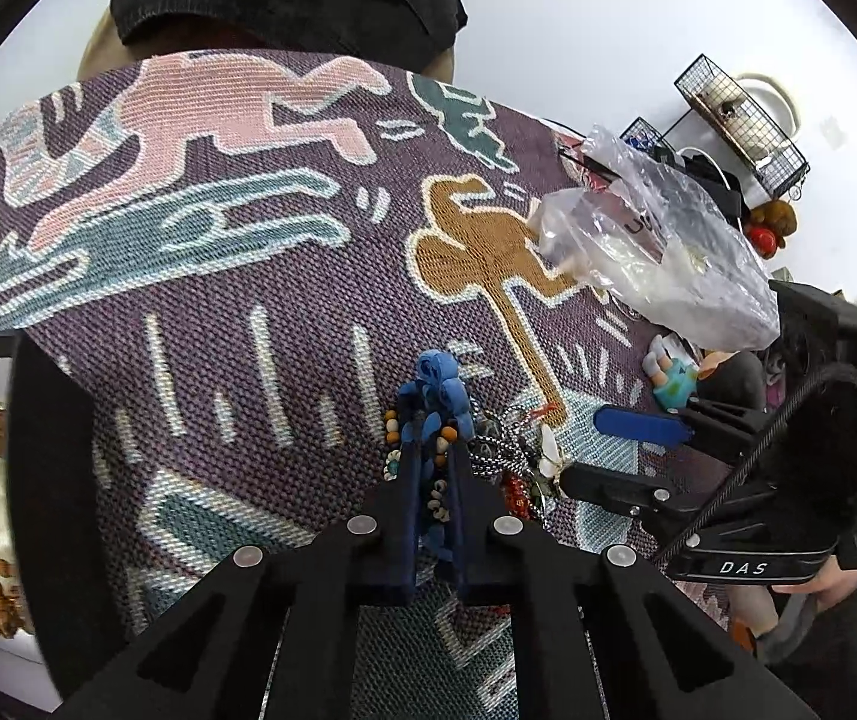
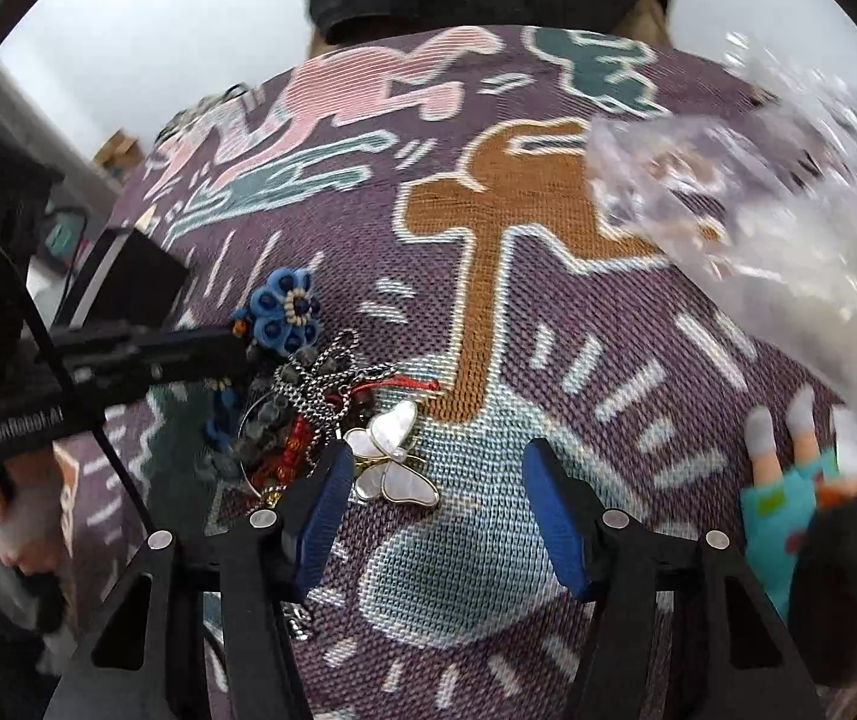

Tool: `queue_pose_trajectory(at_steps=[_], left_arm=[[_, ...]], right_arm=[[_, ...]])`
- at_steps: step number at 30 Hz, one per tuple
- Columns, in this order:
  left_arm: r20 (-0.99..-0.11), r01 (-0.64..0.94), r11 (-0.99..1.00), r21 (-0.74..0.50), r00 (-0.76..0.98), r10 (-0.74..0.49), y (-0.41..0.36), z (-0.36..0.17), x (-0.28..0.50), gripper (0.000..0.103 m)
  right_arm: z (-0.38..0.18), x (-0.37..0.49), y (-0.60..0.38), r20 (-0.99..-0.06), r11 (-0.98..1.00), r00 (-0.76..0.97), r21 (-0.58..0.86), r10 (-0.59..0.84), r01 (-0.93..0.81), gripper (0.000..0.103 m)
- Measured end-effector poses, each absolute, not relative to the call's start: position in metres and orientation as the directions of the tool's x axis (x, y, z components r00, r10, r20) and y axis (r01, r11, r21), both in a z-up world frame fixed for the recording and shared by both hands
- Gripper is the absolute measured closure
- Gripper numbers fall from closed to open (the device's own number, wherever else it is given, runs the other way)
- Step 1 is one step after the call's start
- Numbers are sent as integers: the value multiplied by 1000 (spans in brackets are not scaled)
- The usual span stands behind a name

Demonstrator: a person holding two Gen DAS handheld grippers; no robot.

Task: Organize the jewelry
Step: 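Grasp the blue beaded piece with the left gripper while the right gripper moves to the butterfly brooch, then grasp the white butterfly brooch with the right gripper while the left gripper carries the blue piece to the box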

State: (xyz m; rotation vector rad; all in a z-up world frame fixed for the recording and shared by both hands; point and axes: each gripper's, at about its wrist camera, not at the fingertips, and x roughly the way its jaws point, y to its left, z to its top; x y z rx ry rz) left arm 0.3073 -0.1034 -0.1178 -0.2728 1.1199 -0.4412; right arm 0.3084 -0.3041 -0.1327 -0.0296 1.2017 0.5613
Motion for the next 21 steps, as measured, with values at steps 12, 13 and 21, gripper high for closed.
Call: queue_pose_trajectory(at_steps=[12,13,21], left_arm=[[-826,122,911,-395,387,-410,-77,-102,311,95],[-829,109,915,-388,392,-398,-73,-100,311,95],[-841,41,938,-345,431,-328,-53,-85,306,95]], right_arm=[[-135,306,-275,-892,779,236,178,386,-601,43],[-135,305,-274,-890,776,239,176,388,-605,45],[-135,302,-266,-882,743,259,139,394,-655,74]])
